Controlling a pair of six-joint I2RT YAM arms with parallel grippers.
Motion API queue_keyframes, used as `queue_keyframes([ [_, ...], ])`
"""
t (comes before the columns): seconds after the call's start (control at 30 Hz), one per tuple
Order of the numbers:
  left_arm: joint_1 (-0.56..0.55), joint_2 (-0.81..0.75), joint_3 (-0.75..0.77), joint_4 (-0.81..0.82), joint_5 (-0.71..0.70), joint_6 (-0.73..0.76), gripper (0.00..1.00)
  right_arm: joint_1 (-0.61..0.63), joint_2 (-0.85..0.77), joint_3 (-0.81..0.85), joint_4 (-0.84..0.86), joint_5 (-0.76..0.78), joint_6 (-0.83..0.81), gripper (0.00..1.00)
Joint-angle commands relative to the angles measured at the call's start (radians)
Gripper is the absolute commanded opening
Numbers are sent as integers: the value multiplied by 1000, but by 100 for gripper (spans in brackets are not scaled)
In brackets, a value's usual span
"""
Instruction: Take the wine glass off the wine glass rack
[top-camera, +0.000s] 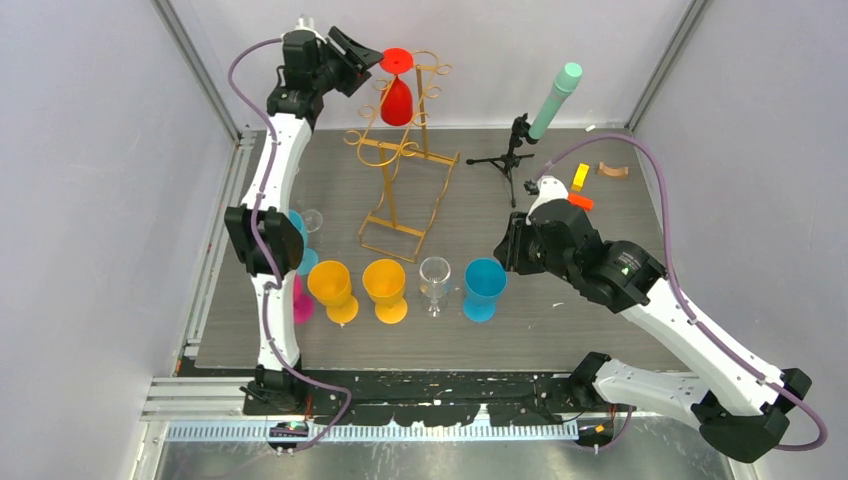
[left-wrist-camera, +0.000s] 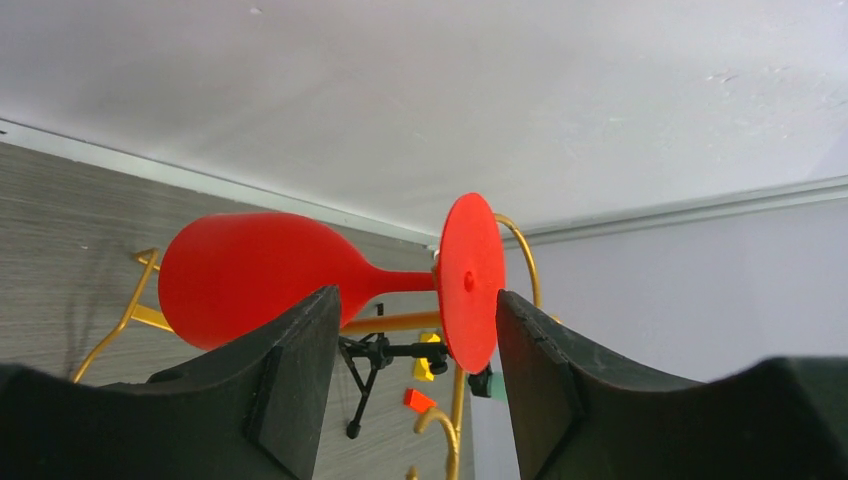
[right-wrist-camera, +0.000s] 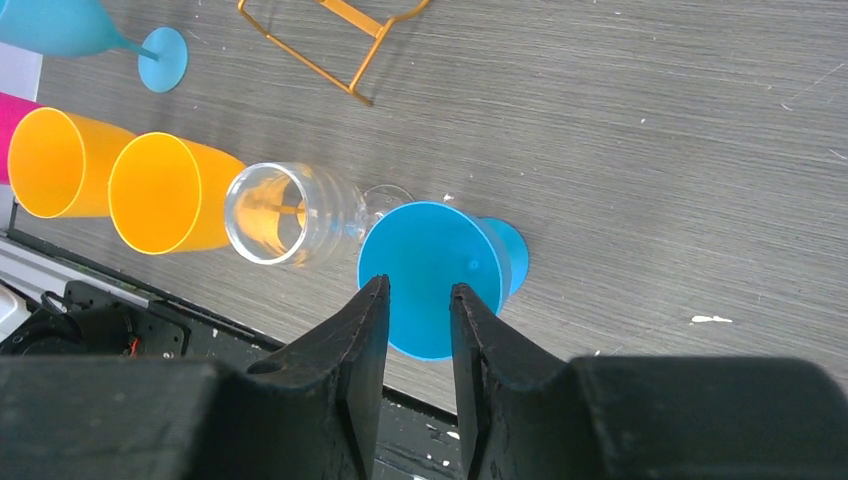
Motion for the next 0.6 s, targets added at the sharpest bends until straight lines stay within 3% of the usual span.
queue_keyframes([
  [0.0,-1,32,24,141,97,-24,60,4,-21,-20,26,28,16,34],
  [0.23,-1,98,80,147,136,-40,51,4,-43,-81,41,33,42,34],
  [0.57,-1,96,69,199,147,-83,22,4,-50,-112,50,40,46,34],
])
